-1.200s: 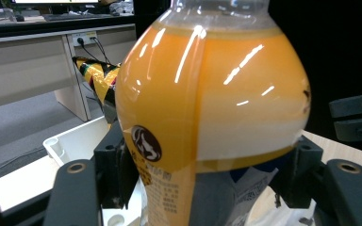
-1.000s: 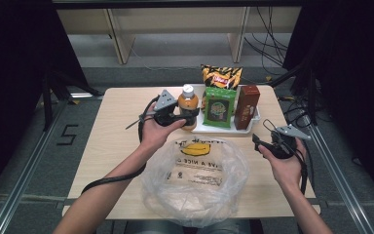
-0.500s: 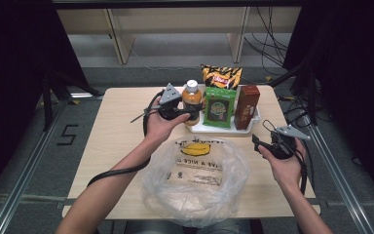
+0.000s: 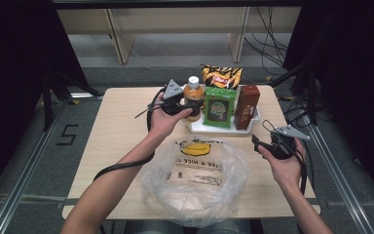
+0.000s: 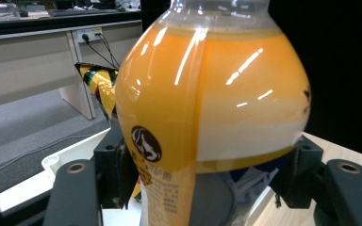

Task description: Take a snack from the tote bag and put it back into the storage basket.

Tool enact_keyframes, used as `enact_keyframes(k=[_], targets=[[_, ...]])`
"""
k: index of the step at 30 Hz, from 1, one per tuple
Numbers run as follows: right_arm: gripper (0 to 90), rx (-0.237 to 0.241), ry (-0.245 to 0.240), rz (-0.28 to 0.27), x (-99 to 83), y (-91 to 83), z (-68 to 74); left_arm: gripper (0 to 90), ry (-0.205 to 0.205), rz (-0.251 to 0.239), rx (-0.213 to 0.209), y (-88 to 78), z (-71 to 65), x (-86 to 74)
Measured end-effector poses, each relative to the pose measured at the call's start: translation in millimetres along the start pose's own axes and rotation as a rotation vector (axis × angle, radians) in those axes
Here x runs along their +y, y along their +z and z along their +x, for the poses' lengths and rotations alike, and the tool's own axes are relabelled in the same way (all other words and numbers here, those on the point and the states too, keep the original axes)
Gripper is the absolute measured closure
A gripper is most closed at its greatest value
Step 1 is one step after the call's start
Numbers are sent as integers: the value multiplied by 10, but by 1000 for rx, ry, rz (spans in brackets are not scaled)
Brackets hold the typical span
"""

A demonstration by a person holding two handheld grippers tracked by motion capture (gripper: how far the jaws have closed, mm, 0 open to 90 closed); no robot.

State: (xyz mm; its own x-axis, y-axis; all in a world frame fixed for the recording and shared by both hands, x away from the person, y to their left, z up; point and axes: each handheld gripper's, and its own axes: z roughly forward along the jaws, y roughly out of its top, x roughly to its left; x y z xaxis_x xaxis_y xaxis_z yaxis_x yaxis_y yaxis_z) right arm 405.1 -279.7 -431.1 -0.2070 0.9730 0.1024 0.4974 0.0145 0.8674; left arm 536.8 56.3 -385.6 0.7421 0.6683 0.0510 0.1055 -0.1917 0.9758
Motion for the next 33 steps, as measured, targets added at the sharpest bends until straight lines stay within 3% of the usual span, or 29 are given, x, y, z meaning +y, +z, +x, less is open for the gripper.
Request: enact_keyframes(k=[6,7,8,9,12,14,15,22,33], targets=[[287,-1,2,1,-2,1,-3,346,3,7,13,62,57,-18],[287,1,3,4,-3,0,-3,346,-101,8,14,72,-10,-38],[287,-3,0,12,-1,-5,-3,346,-100,9,15,81,-4,-40],[287,0,-31,-4,-2,12,-29,346,-101,9,16,89,-1,-41],[287,5,-34,-4,-6,22,-32,346,-102,6,19,110,14,-36],[287,-4,2,2,-12,17,1,346,-104,7,21,125,19,-29],[287,3,-45,-9,-11,30,-36,345,-101,8,22,136,25,-23],[287,16,-26,-4,-11,22,-24,345,-100,10,29,193,49,-9],[287,6,-38,13,-15,14,-23,345,-103,21,27,290,42,-42]])
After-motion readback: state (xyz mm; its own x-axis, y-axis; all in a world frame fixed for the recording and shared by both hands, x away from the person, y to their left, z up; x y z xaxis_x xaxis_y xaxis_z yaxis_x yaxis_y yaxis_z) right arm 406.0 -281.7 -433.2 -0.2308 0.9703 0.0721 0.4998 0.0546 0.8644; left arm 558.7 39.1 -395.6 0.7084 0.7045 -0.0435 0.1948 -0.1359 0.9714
